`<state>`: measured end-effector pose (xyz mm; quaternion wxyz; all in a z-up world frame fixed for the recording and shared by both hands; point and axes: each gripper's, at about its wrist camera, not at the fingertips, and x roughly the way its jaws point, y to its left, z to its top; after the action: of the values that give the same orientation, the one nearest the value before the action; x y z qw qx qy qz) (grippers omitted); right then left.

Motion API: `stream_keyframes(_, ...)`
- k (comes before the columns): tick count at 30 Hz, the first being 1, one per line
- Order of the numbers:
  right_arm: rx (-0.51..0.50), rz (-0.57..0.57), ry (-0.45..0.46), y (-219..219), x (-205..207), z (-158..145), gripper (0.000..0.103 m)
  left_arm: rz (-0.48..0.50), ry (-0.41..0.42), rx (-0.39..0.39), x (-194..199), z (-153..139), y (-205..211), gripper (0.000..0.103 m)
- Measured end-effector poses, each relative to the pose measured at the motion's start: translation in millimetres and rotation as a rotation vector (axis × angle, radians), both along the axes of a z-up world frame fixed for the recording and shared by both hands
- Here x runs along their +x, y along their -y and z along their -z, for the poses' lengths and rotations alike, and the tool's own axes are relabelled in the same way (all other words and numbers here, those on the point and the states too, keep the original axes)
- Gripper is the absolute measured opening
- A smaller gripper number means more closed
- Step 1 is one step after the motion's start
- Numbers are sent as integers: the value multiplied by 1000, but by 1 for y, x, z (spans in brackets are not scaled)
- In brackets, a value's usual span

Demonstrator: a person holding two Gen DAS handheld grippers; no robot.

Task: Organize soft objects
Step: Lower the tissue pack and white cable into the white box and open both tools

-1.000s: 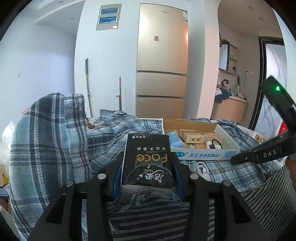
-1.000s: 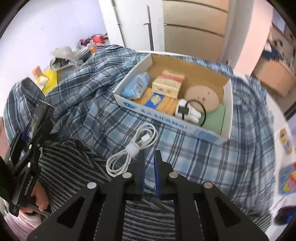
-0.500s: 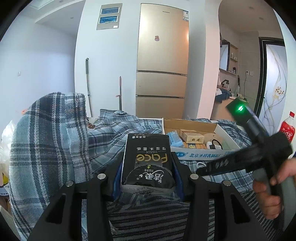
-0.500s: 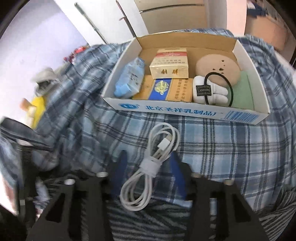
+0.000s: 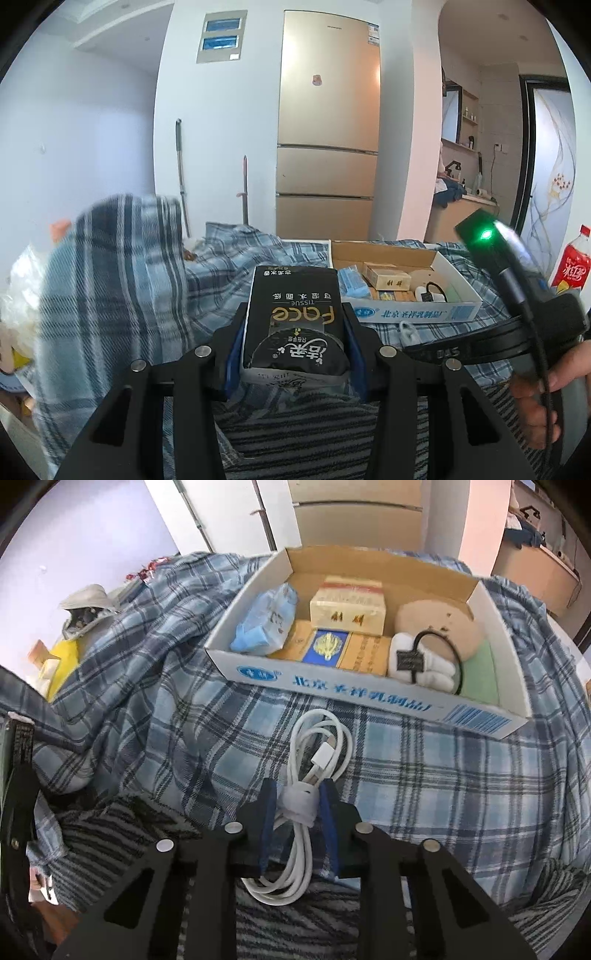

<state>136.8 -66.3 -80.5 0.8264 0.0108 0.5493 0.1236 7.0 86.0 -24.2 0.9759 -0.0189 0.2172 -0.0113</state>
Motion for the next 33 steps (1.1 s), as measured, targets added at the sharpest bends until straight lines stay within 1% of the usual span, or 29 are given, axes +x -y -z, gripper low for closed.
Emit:
stream_keyframes(3, 15, -3, 41, 9, -4, -16, 23, 0, 34, 2, -7, -13, 3, 48)
stream_keyframes(5, 50, -10, 60, 18, -8, -30, 23, 17, 64, 27, -12, -29, 8, 48)
stream_keyframes(9, 56, -14, 163, 34, -20, -65, 23, 67, 106, 37, -16, -58, 13, 48)
stream_keyframes(12, 58, -12, 235, 42, -25, -91, 23, 90, 158, 67, -18, -80, 23, 48)
stream_keyframes(14, 48, -29, 283, 45, -29, -109, 23, 110, 183, 70, -15, -94, 32, 48)
stream_keyframes(15, 34, -43, 333, 45, -29, -125, 23, 124, 189, 66, -11, -100, 37, 48)
stream_keyframes(16, 34, -43, 333, 45, -29, -125, 23, 141, 196, 60, -8, -107, 43, 48)
stream_keyframes(19, 51, -47, 374, 52, -28, -146, 23, 171, 216, 60, 2, -122, 61, 48)
stream_keyframes(23, 50, -27, 421, 62, -15, -164, 23, 219, 181, 38, 18, -136, 81, 48)
stream_keyframes(26, 33, -5, 431, 71, 1, -169, 23, 203, 187, 60, 33, -147, 94, 48)
stream_keyframes(28, 30, 13, 440, 78, 12, -172, 23, 187, 161, 73, 45, -155, 101, 48)
stream_keyframes(29, 31, 23, 445, 82, 17, -172, 23, 193, 161, 79, 52, -160, 104, 48)
stream_keyframes(31, 40, 43, 450, 91, 26, -173, 23, 195, 166, 77, 60, -165, 108, 48)
stream_keyframes(33, 47, 60, 455, 98, 35, -172, 23, 195, 144, 65, 74, -170, 111, 48)
